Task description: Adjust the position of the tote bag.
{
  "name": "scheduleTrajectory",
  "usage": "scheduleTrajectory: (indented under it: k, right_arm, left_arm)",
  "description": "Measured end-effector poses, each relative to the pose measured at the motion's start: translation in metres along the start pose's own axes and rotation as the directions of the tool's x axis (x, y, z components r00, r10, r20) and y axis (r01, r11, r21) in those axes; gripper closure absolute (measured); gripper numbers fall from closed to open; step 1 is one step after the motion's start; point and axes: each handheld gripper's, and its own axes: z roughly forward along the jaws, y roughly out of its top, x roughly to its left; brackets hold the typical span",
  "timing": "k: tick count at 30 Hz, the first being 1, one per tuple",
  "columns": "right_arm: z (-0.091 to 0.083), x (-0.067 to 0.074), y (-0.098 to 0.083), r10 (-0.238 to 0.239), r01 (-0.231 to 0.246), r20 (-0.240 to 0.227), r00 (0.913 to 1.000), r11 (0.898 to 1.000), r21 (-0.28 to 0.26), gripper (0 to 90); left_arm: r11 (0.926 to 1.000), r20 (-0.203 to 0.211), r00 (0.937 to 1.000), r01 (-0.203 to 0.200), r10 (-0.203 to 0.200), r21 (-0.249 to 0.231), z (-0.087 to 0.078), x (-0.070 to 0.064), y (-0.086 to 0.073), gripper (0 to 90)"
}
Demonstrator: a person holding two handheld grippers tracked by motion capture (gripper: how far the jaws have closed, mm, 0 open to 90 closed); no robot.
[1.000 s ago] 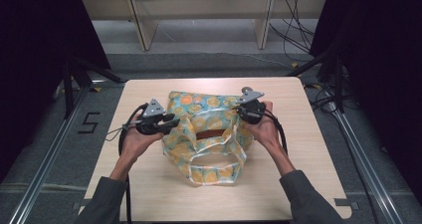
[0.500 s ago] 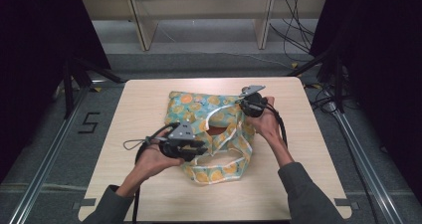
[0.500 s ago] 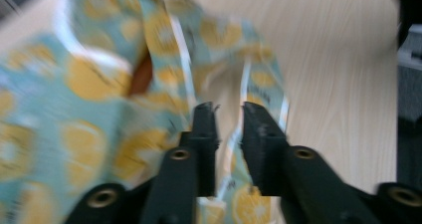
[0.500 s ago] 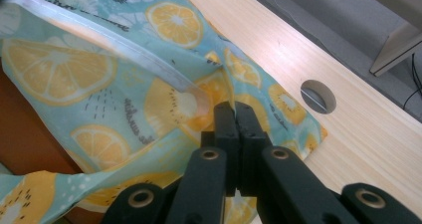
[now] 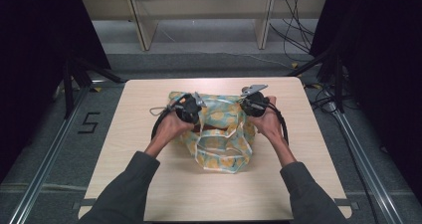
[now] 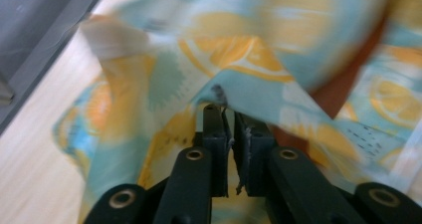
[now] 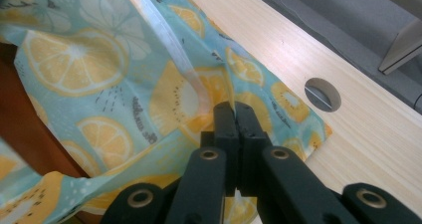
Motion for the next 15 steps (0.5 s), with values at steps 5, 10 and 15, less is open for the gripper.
scheduleTrajectory:
  k: [5,10,15]
  right_arm:
    - [-0.006,0.0,0.0,0.028,-0.03,-0.04,0.9988,0.999,-0.033,90.0]
    - [-0.024,0.0,0.003,0.068,-0.076,-0.121,0.9903,0.995,-0.059,86.3]
    - [-0.065,0.01,0.016,0.026,-0.066,-0.208,0.9778,0.98,-0.189,86.2]
  left_arm:
    - [0.9897,0.0,0.9923,0.124,-0.124,0.071,0.041,0.043,-0.005,88.0]
    - [0.9615,0.053,0.9605,0.271,-0.273,0.047,0.056,0.057,-0.023,89.1]
    - [0.9484,0.071,0.9459,0.315,-0.317,0.039,0.054,0.063,-0.037,89.1]
